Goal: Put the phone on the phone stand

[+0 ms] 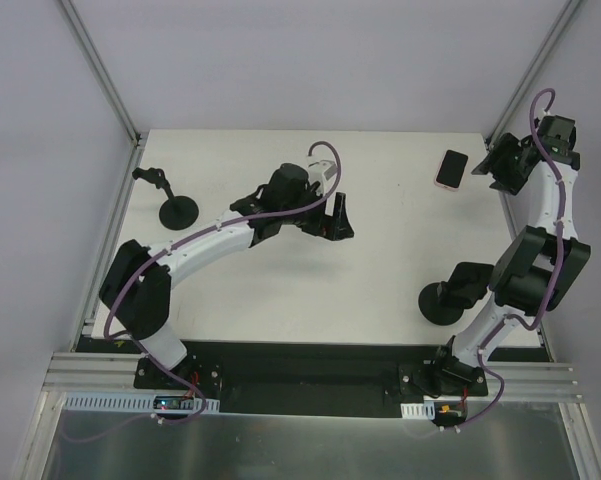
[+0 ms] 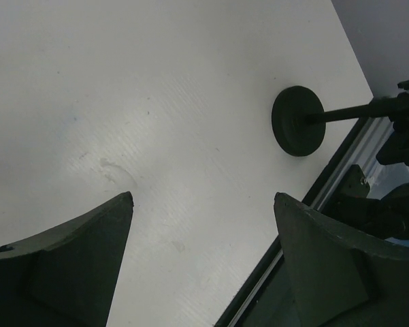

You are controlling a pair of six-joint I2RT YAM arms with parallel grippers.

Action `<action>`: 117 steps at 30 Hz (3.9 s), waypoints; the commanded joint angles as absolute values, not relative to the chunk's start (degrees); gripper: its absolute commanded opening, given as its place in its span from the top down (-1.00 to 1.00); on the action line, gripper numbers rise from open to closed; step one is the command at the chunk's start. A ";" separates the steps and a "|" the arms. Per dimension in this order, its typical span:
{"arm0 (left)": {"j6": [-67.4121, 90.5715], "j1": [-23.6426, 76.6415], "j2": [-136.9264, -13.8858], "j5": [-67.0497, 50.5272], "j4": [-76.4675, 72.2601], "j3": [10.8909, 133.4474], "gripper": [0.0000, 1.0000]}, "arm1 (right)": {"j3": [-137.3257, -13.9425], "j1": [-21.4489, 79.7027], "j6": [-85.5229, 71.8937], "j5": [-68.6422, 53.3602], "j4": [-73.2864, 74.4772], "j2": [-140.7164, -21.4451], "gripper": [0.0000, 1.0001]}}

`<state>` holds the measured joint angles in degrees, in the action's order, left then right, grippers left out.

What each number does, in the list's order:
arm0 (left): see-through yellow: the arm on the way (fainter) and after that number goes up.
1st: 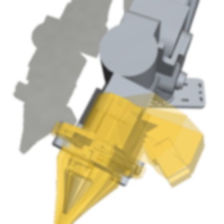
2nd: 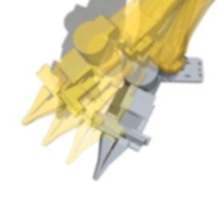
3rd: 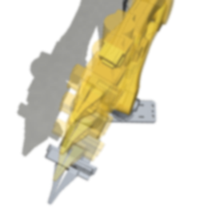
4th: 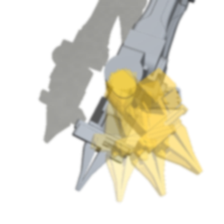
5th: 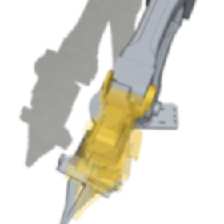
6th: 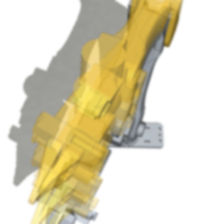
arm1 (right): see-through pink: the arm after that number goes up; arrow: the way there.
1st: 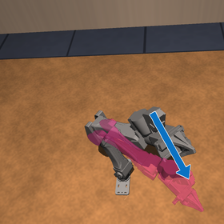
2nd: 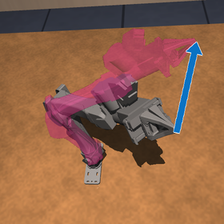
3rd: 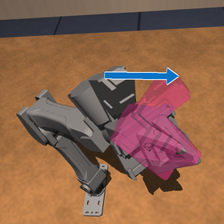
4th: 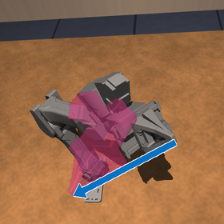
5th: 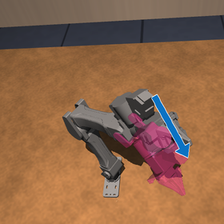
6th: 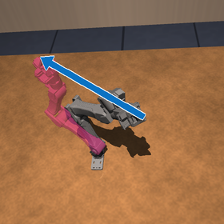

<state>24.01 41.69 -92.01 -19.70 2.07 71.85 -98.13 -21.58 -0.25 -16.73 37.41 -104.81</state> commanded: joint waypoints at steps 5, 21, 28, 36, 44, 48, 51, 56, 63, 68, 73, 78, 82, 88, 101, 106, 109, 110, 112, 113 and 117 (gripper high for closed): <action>26.36 45.00 -92.37 -25.74 -2.02 74.53 -0.67 | -101.25 -23.03 4.21 -18.11 37.98 -104.24 -0.30; 14.78 44.74 -81.04 -28.83 9.40 74.00 -0.68 | -110.30 -23.47 7.55 -20.20 35.42 -120.58 0.70; 12.13 44.74 -80.95 -26.28 11.34 72.51 -0.68 | -111.88 -23.73 11.87 -24.52 33.84 -125.41 0.61; 11.78 44.65 -81.39 -25.84 11.34 71.98 -0.68 | -113.29 -24.26 10.28 -28.13 33.75 -127.36 0.57; 11.78 44.56 -81.04 -25.49 11.34 71.63 -0.68 | -104.25 -23.82 4.66 -24.97 28.39 -122.26 0.60; 11.60 44.56 -80.95 -25.40 11.34 71.54 -0.68 | -102.40 -23.64 3.26 -23.82 27.25 -120.33 0.60; 11.95 44.56 -81.21 -26.10 11.34 71.63 -0.68 | -100.65 -23.47 0.18 -24.78 25.76 -119.54 0.59; 11.78 44.56 -81.56 -25.84 11.25 71.46 -0.68 | -93.00 -22.42 -11.13 -26.54 14.17 -116.81 0.60; 11.69 44.56 -81.65 -25.40 11.08 71.19 -0.68 | -87.20 -20.04 -22.11 -18.37 6.00 -116.90 0.75; 11.34 44.47 -81.56 -25.22 11.16 71.10 -0.68 | -80.60 -19.60 -30.66 -17.14 -6.67 -116.54 0.91; 11.16 44.47 -81.39 -25.31 11.08 71.02 -0.68 | -76.64 -18.63 -32.61 -12.05 -17.12 -116.72 0.99; 11.07 44.47 -81.21 -24.87 11.07 70.93 -0.69 | -74.98 -17.93 -31.82 -6.34 -19.24 -116.90 0.98; 10.99 44.47 -81.12 -24.70 11.07 70.75 -0.69 | -74.53 -17.67 -29.71 3.12 -16.27 -115.14 0.96; 11.07 44.47 -80.86 -24.87 11.16 70.75 -0.69 | -78.99 -19.42 -23.31 3.72 -8.80 -114.69 0.99; 11.08 44.47 -81.91 -25.14 10.81 70.58 -0.70 | -93.59 -16.96 -15.67 -4.57 11.56 -115.75 0.71; 10.90 44.47 -82.00 -24.96 10.64 70.23 -0.71 | -97.03 -15.65 -8.10 -6.85 17.83 -113.91 -0.10; 11.07 44.47 -82.00 -25.40 10.72 70.31 -0.71 | -101.06 -14.86 -3.88 -6.94 26.52 -112.86 -0.33; 11.07 44.56 -81.83 -25.57 10.55 70.31 -0.71 | -101.07 -14.07 -3.17 -6.86 28.81 -112.16 -0.38; 11.34 44.47 -81.74 -25.75 10.46 70.14 -0.71 | -98.89 -13.10 -1.59 -6.33 29.18 -108.57 -0.43; 11.25 44.56 -81.48 -25.75 10.28 70.05 -0.72 | -98.09 -12.57 -1.58 -6.42 29.53 -107.33 -0.51; 11.51 44.65 -80.69 -25.49 9.67 69.44 -0.72 | -92.74 -13.09 -3.95 -4.49 31.99 -98.12 -0.78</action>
